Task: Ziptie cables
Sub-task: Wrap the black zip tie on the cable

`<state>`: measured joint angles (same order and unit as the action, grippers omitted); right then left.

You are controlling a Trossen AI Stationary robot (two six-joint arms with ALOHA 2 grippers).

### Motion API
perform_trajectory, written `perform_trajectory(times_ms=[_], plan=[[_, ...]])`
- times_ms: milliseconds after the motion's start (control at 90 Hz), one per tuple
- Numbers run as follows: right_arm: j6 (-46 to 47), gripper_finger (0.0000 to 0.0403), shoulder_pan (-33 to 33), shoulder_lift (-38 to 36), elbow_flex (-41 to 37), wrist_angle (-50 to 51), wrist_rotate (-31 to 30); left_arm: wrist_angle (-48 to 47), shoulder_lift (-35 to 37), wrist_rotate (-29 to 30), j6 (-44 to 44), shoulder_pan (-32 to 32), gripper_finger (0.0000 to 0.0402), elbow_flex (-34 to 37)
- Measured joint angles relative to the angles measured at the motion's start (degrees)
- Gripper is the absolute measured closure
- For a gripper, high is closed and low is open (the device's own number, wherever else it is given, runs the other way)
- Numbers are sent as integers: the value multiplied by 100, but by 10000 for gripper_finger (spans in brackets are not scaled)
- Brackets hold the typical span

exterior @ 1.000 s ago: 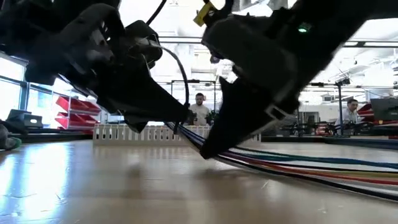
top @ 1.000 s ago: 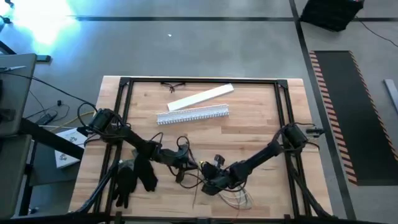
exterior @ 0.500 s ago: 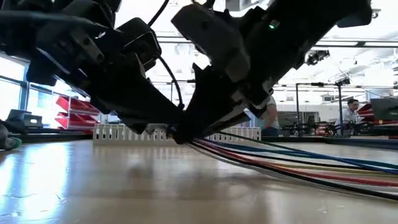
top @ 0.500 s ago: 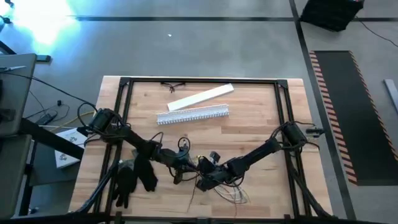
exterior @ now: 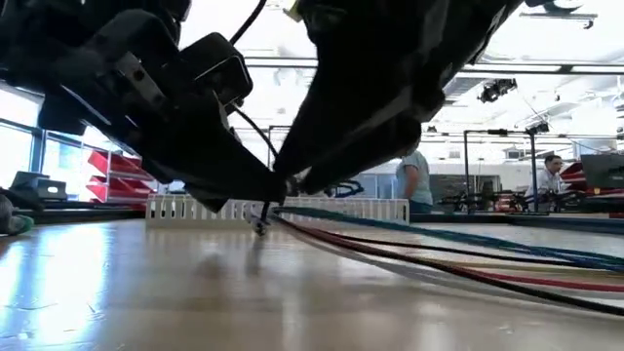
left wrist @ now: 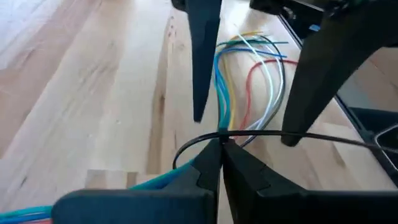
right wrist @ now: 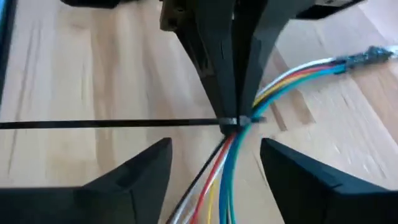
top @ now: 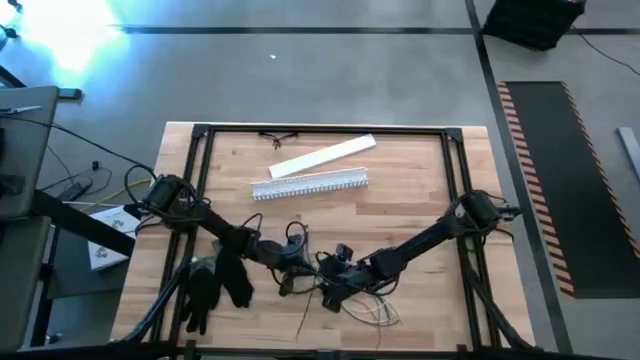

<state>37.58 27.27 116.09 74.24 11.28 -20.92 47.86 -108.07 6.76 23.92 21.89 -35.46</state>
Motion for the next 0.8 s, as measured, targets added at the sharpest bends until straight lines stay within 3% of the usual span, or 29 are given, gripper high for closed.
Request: perform_trajectory(times_ms=[189, 522, 633, 800], plan=[[523, 170, 240, 47, -2, 644, -133, -42, 0, 11, 2, 0, 402, 0], [897, 190, 355, 455, 3, 292, -77, -42, 0, 64, 0, 0, 401, 0], [900, 227, 360, 520, 4, 193, -267, -42, 0, 118, 2, 0, 401, 0], [1021, 330, 263, 531, 4, 122, -166, -42, 0, 124, 46, 0, 402, 0]])
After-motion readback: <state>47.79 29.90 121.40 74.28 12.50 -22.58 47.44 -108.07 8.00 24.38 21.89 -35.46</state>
